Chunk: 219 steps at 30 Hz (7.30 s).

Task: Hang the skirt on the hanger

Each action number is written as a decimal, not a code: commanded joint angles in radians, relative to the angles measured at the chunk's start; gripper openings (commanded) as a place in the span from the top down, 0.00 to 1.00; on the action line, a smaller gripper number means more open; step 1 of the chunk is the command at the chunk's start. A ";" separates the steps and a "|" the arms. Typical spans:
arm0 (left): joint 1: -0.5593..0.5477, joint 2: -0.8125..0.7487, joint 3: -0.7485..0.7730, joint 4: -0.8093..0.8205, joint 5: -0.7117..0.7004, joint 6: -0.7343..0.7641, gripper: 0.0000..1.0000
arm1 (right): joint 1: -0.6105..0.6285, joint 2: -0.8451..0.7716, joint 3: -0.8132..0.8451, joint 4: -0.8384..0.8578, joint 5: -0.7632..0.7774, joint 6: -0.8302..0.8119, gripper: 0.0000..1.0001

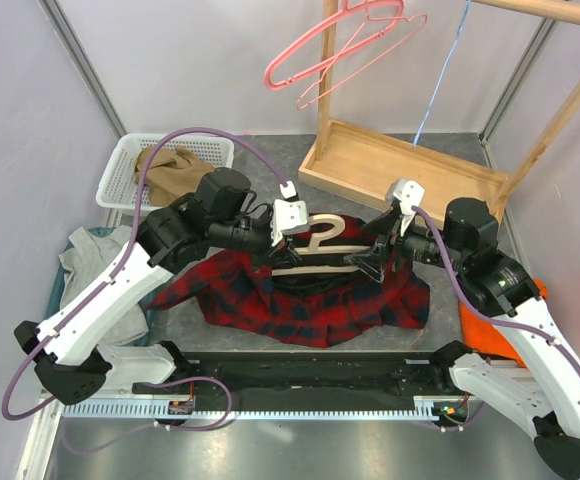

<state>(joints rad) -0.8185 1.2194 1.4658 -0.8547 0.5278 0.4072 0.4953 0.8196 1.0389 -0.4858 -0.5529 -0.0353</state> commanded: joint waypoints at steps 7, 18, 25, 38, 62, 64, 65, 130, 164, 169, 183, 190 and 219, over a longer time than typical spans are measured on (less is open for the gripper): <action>0.001 -0.003 0.065 0.036 0.164 0.070 0.98 | 0.000 0.064 0.049 -0.033 -0.277 -0.100 0.20; 0.001 0.006 0.048 0.037 0.150 0.073 0.98 | 0.000 0.032 -0.023 -0.080 -0.231 -0.061 0.97; 0.001 0.000 0.007 0.163 -0.219 -0.067 0.12 | 0.000 0.010 -0.063 -0.028 -0.059 -0.006 1.00; 0.001 0.015 -0.042 0.299 -0.772 -0.243 0.04 | 0.000 0.018 -0.184 0.085 0.445 0.233 1.00; 0.001 -0.064 -0.151 0.359 -0.674 -0.323 0.02 | -0.142 0.068 0.056 0.010 1.219 0.356 1.00; 0.001 -0.072 -0.156 0.359 -0.654 -0.332 0.02 | -0.169 0.117 0.154 -0.005 1.190 0.315 1.00; 0.001 -0.080 -0.156 0.359 -0.649 -0.335 0.02 | -0.175 0.142 0.197 -0.029 1.180 0.292 1.00; 0.001 -0.116 -0.119 0.292 -0.512 -0.398 0.01 | -0.580 0.906 1.259 -0.033 0.915 0.089 1.00; 0.005 -0.106 -0.159 0.316 -0.808 -0.573 0.01 | -0.798 0.554 1.023 -0.149 0.455 0.304 0.02; 0.030 -0.121 -0.191 0.332 -0.854 -0.634 0.01 | -0.798 0.342 0.807 -0.191 0.239 0.337 0.04; 0.352 -0.129 -0.324 0.421 -0.755 -0.801 0.01 | -0.547 0.114 0.093 -0.067 0.203 0.431 0.27; 0.541 -0.020 -0.297 0.445 -0.713 -0.815 0.01 | -0.192 0.277 -0.003 0.087 0.426 0.454 0.26; 0.782 0.821 0.278 0.439 -0.680 -0.734 0.98 | -0.035 0.664 0.023 0.309 0.283 0.341 0.16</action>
<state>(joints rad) -0.0360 2.0506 1.6684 -0.3920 -0.1566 -0.3420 0.4572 1.4765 0.9955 -0.1764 -0.2722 0.3363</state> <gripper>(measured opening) 0.096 0.849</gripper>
